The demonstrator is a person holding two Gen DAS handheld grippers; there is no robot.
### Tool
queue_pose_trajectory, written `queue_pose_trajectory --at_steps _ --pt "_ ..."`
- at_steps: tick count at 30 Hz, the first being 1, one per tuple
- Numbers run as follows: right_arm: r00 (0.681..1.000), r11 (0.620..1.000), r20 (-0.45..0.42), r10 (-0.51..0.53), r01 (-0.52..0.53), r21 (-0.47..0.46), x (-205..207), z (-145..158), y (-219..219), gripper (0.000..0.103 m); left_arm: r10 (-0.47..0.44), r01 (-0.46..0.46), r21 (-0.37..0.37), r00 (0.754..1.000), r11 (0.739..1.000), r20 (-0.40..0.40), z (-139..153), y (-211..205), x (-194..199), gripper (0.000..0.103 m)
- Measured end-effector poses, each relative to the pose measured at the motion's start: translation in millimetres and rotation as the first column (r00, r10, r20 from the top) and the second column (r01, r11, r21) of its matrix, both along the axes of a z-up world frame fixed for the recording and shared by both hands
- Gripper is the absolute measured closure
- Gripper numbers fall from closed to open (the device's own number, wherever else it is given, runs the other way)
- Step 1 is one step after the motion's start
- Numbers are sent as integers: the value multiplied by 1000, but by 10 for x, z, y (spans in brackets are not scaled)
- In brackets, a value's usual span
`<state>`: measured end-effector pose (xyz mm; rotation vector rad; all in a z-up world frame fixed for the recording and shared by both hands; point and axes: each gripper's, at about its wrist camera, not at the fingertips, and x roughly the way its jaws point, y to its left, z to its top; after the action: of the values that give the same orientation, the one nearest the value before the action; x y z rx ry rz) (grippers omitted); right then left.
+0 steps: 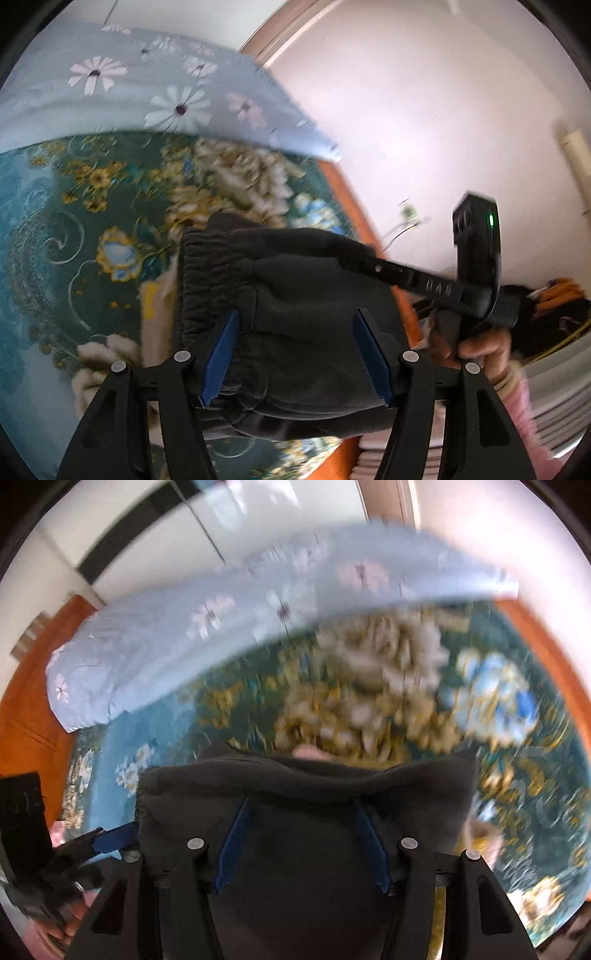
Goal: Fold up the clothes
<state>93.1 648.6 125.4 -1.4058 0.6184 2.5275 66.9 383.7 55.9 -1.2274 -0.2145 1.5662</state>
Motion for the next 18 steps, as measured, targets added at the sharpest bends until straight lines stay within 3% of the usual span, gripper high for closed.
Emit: queue_pose_trajectory --at_steps 4,6,12,15,18 --pt "988 1000 -154 10 -6 30 462 356 -270 42 -20 21 40 999 999 -27 81 -108 70 38" --pt "983 998 -180 33 -22 63 703 379 -438 42 -32 33 31 999 999 -31 49 -108 107 38" --pt "996 998 -87 -5 10 55 889 -130 -508 42 -40 41 -51 999 998 13 -267 34 118 38" --pt "996 998 -84 -32 37 55 899 -193 -498 42 -29 31 -37 999 999 44 -237 -47 84 40" --pt "995 995 -84 -58 65 80 902 -142 -519 42 8 -10 25 998 1000 63 -125 -302 97 40"
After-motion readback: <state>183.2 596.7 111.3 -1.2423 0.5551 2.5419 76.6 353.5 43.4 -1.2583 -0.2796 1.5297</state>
